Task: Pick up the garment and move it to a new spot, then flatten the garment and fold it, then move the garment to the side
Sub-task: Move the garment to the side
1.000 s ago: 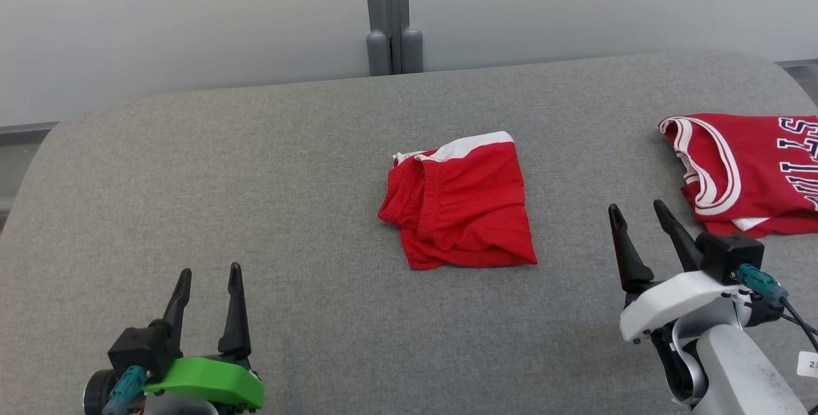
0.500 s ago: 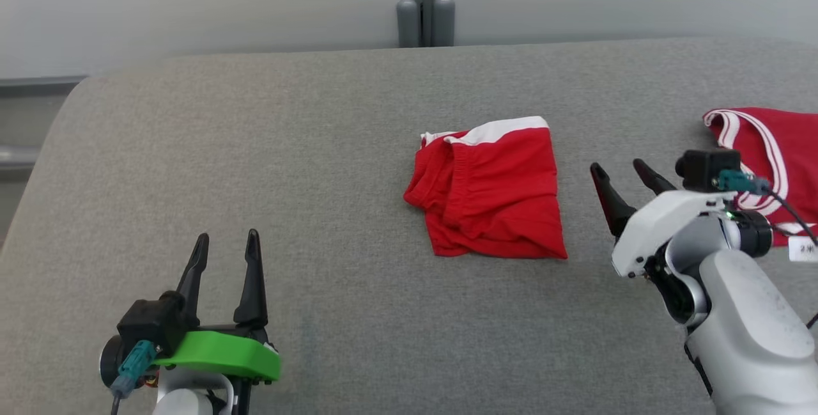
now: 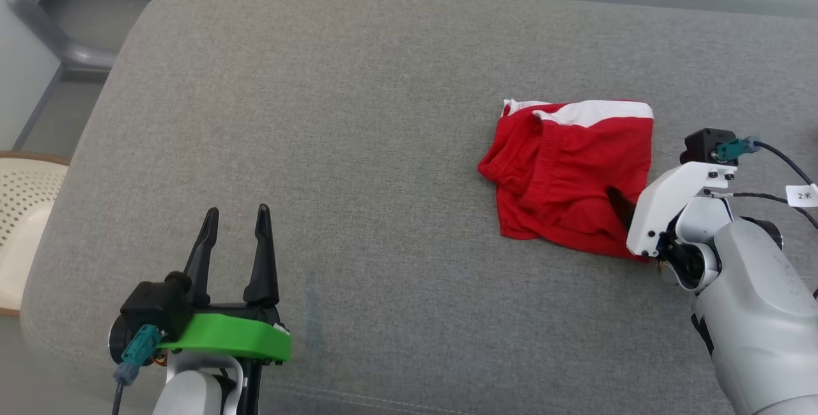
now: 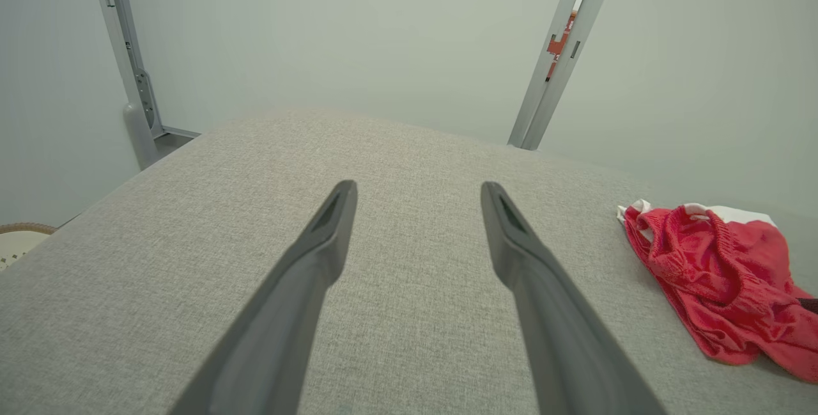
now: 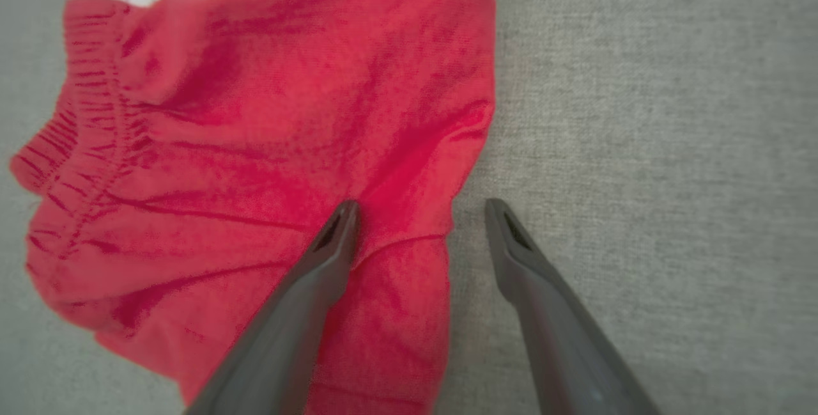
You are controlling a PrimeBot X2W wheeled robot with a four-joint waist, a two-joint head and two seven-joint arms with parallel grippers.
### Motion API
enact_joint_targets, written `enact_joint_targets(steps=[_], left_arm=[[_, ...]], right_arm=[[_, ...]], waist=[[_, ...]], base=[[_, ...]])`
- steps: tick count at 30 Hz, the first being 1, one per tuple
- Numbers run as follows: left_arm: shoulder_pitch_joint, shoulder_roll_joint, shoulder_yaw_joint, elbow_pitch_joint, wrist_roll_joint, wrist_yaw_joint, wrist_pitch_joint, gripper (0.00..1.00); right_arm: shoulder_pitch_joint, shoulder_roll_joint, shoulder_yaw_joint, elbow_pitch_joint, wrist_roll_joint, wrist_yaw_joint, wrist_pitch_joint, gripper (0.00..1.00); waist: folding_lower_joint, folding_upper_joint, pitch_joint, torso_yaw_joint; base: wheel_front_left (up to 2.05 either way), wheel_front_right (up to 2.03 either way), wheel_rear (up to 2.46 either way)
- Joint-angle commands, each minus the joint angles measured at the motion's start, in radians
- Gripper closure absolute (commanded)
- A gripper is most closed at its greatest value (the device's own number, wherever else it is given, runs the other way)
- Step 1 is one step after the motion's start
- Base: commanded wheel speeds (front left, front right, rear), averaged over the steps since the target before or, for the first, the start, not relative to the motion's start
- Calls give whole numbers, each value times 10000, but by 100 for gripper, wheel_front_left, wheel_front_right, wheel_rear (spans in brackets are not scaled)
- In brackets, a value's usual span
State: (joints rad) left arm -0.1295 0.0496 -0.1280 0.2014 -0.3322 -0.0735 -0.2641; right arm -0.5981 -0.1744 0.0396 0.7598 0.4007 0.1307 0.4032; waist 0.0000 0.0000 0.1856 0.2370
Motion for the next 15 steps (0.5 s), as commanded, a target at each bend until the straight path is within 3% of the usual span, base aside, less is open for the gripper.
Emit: enact_joint_targets(steps=[1, 5, 6, 8, 11, 15], left_arm=[[-172, 21, -5, -64, -84, 40, 7, 0], [-232, 23, 2, -224, -82, 85, 7, 0], [-243, 23, 14, -260, -74, 88, 7, 0], [-269, 21, 43, -334, -34, 84, 7, 0], [-352, 23, 60, -436, -17, 110, 7, 0], [-375, 24, 85, -589, -27, 155, 7, 0]], right_arm=[[-93, 17, -218, 224, -244, 1, 45, 0], [-2, 584, -498, 792, -450, 12, 467, 0], [8, 705, -464, 846, -479, 29, 572, 17], [10, 867, -256, 817, -580, 44, 715, 99], [28, 699, 410, 612, -838, 51, 994, 100], [-135, -268, 1959, -66, -1189, 17, 1474, 100]], waist=[[0, 0, 506, 492], [0, 0, 640, 548], [0, 0, 660, 539], [0, 0, 714, 490], [0, 0, 779, 378], [0, 0, 806, 131]], base=[[0, 0, 0], [0, 0, 0], [0, 0, 0], [0, 0, 0], [0, 0, 0], [0, 0, 0]])
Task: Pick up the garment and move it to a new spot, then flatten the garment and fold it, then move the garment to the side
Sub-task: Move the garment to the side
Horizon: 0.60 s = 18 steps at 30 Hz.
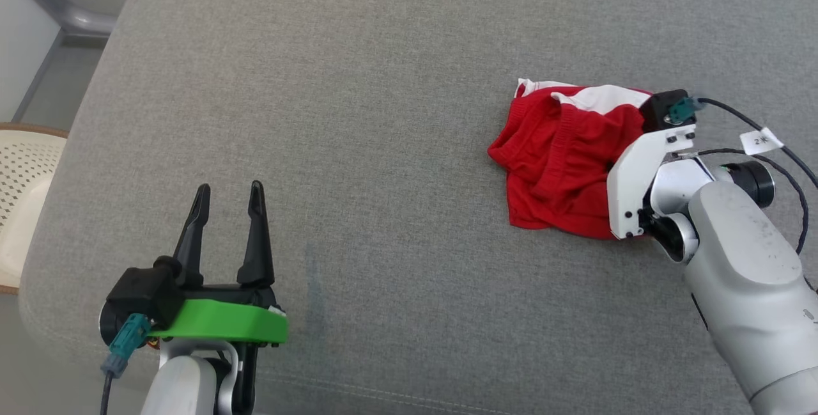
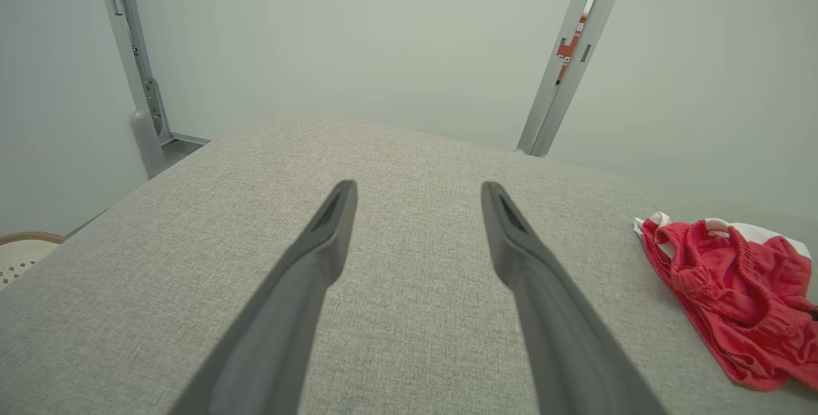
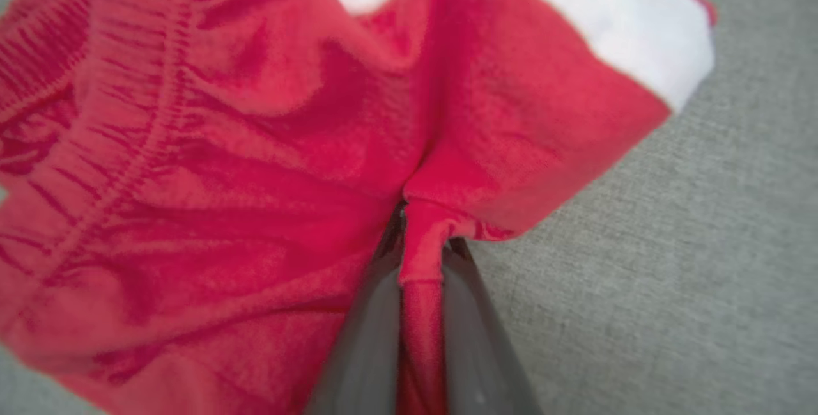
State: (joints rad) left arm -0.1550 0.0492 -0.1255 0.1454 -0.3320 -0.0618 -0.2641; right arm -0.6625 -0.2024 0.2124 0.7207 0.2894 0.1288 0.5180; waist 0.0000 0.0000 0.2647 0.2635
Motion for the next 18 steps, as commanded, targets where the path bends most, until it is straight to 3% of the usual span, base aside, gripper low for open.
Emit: enact_joint_targets(steps=[1, 5, 9, 13, 18], left_arm=[[-104, 30, 117, -77, -11, 42, 7, 0], [156, 28, 530, -284, 61, 72, 7, 0], [184, 30, 1005, -440, 261, -47, 6, 0], [62, 30, 1261, -592, 545, -194, 6, 0], [-288, 34, 1253, -666, 649, -325, 7, 0]], right_arm=[[355, -275, 727, 42, -75, 36, 464, 100], [-528, -1380, 3142, -1372, 360, 35, 1049, 100], [-1550, -2441, 4726, -2615, 1307, 16, 1557, 100], [-2399, -3267, 5490, -3415, 1996, 15, 1705, 100], [-3118, -3985, 5692, -3530, 2481, 16, 1493, 100]], waist=[[0, 0, 9, -246], [0, 0, 27, -1052], [0, 0, 77, -2041], [0, 0, 191, -3033], [0, 0, 514, -3943]], base=[[0, 0, 0], [0, 0, 0], [0, 0, 0], [0, 0, 0], [0, 0, 0]])
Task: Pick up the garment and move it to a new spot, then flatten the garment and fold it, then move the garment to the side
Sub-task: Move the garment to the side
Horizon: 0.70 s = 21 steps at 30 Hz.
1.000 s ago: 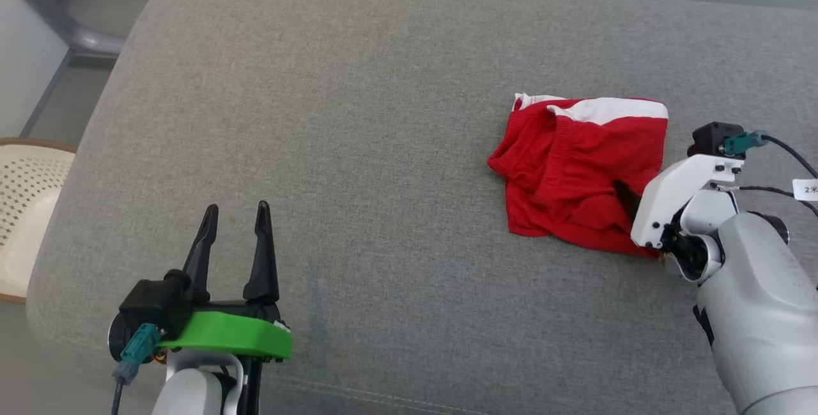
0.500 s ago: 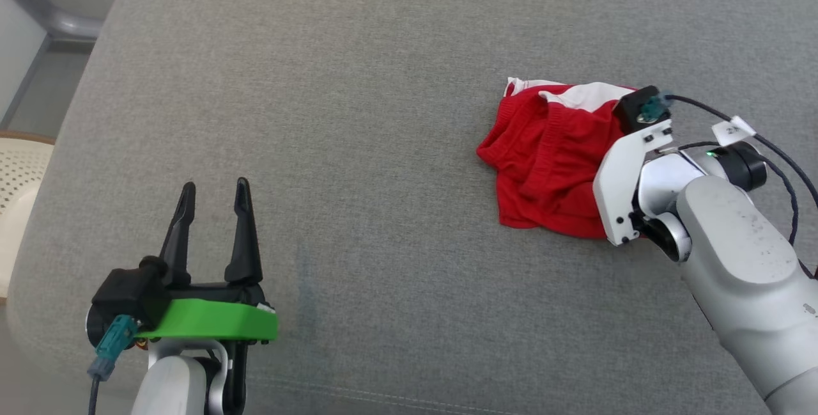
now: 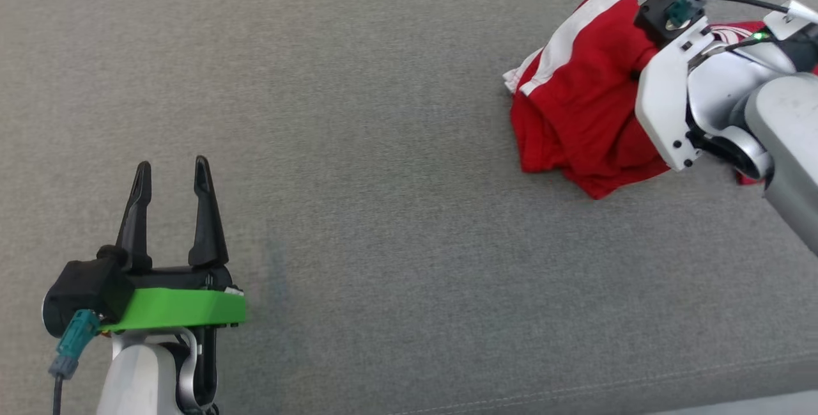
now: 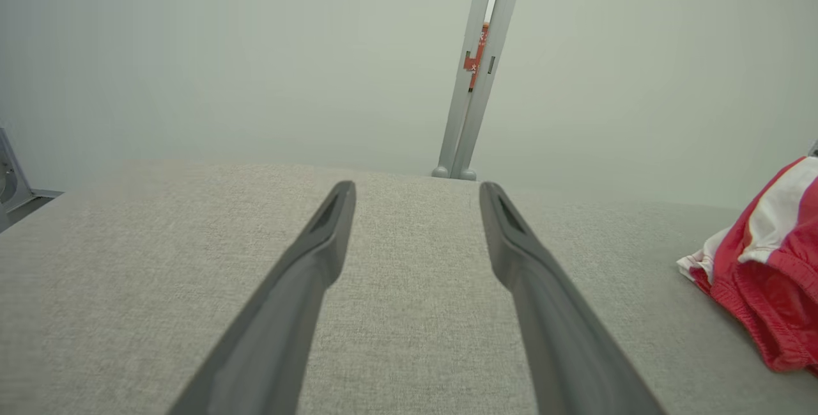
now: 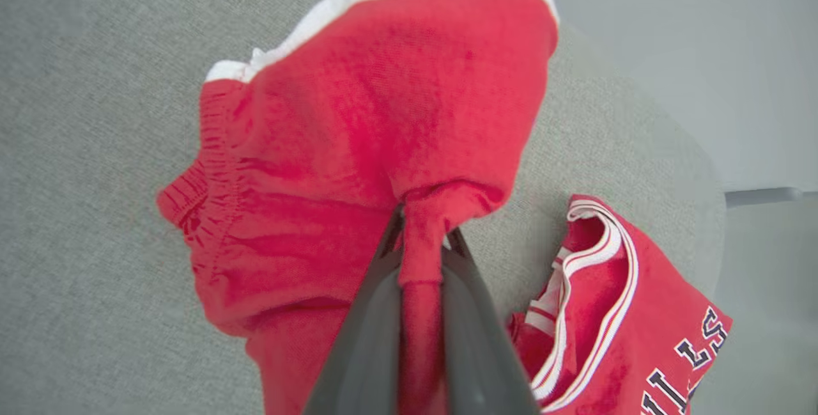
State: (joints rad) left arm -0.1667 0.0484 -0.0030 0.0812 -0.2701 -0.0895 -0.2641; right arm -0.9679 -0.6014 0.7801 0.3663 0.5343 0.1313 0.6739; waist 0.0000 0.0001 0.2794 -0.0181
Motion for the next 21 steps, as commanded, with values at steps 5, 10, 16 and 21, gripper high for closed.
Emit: enact_joint_targets(steps=[5, 10, 16, 21], left_arm=[[-586, 41, -86, -100, 397, -179, 7, 0], [-907, 47, -180, -146, 737, -311, 7, 0], [-1196, 109, -344, -245, 1051, -397, 7, 0], [-1412, 235, -422, -491, 1227, -407, 7, 0]], right_arm=[[-537, -440, -219, 619, 254, -10, -638, 100], [-851, -672, -460, 1463, 53, -10, -1532, 100], [-1109, -855, -1145, 2780, -340, -10, -2656, 100], [-1219, -1044, -1812, 3882, -942, -12, -3492, 100]], waist=[[0, -1, 855, -1746], [0, -1, 1349, -1996], [0, -1, 1999, -1834], [0, -1, 2528, -1540]], base=[[0, 0, 0], [0, 0, 0], [0, 0, 0], [0, 0, 0]])
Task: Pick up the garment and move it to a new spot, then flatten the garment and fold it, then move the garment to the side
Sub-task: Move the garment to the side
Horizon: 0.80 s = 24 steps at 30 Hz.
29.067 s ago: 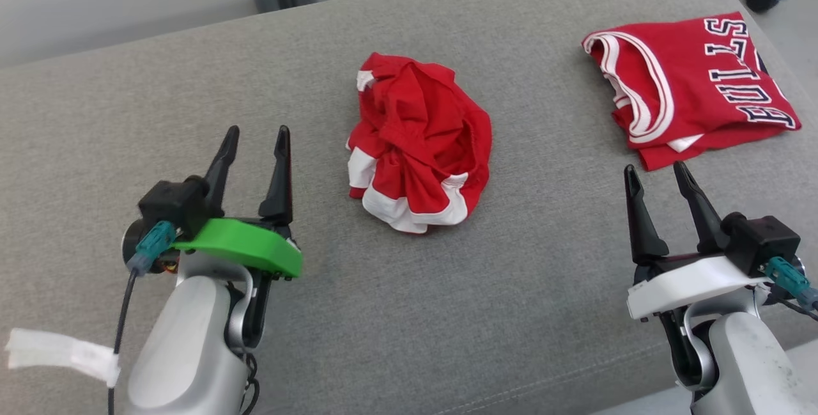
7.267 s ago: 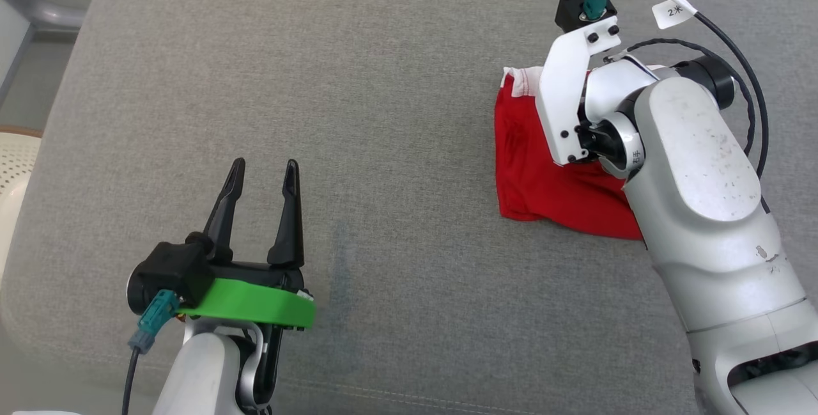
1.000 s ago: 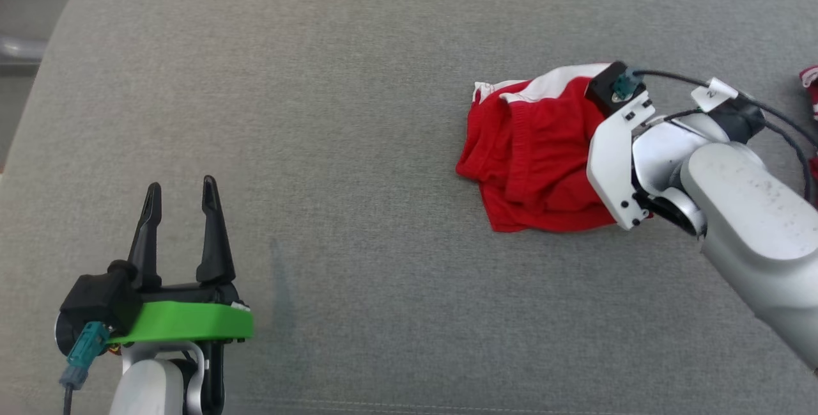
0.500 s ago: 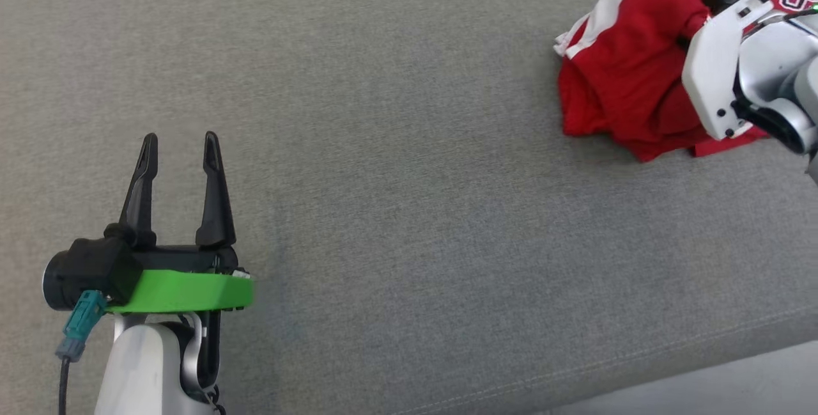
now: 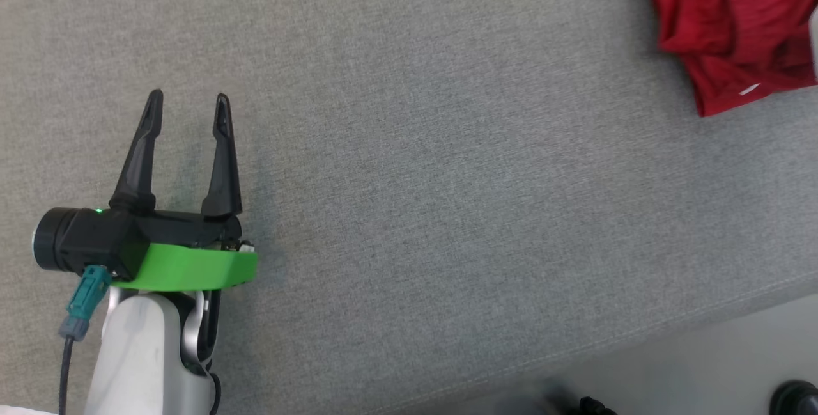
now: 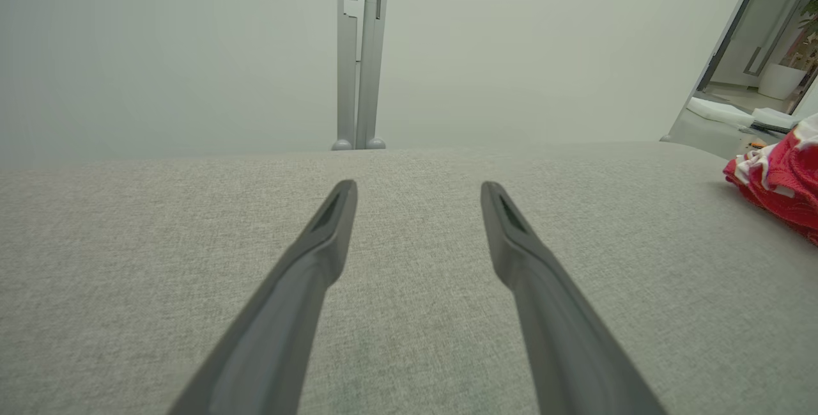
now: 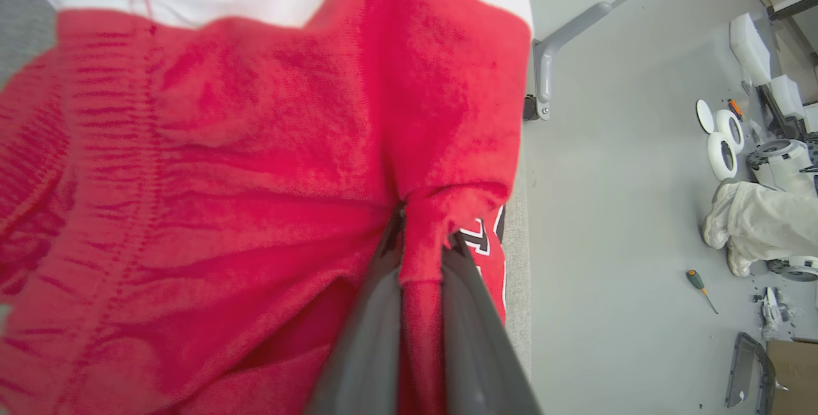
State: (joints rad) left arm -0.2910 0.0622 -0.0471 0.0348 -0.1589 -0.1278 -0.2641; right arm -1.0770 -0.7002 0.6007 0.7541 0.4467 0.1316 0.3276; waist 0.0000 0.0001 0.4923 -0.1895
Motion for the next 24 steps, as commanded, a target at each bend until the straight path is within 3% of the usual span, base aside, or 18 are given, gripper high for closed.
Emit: enact_joint_targets(steps=[1, 4, 5, 6, 7, 15, 21, 24], left_arm=[[-186, 99, 36, -77, 129, -26, 7, 0], [-198, 113, 22, -155, 152, -33, 7, 0], [-201, 129, 12, -165, 152, -31, 7, 0], [-213, 125, -16, -177, 157, -30, 7, 0], [-220, 115, -10, -191, 145, -29, 7, 0], [-236, 7, -100, 175, -190, -33, 7, 0], [3, -62, 123, 865, -404, -34, 8, 0], [176, -77, 342, 1295, -560, -30, 8, 0]], right_arm=[[-158, -35, -221, 330, -196, -16, -143, 100], [-152, 81, -794, 1199, -724, -14, -432, 100], [-116, 152, -961, 1420, -841, -16, -514, 91], [-85, 220, -1200, 1656, -963, -16, -721, 9], [-53, 282, -1352, 1801, -1139, -14, -954, 0], [224, 727, -2742, 2493, -1930, -14, -2837, 0], [1405, 1499, -3763, 1648, -1367, -14, -4975, 0], [2299, 1947, -4060, 894, -1051, -13, -5493, 0]], waist=[[0, -1, 453, 229], [0, -1, 519, 387], [0, -1, 519, 421], [0, -1, 503, 470], [0, -1, 473, 515], [0, -1, -278, 822], [0, -1, -1327, 1009], [0, -1, -1840, 1053]], base=[[0, 0, 0], [0, 0, 0], [0, 0, 0], [0, 0, 0], [0, 0, 0], [0, 0, 0], [0, 0, 0], [0, 0, 0]])
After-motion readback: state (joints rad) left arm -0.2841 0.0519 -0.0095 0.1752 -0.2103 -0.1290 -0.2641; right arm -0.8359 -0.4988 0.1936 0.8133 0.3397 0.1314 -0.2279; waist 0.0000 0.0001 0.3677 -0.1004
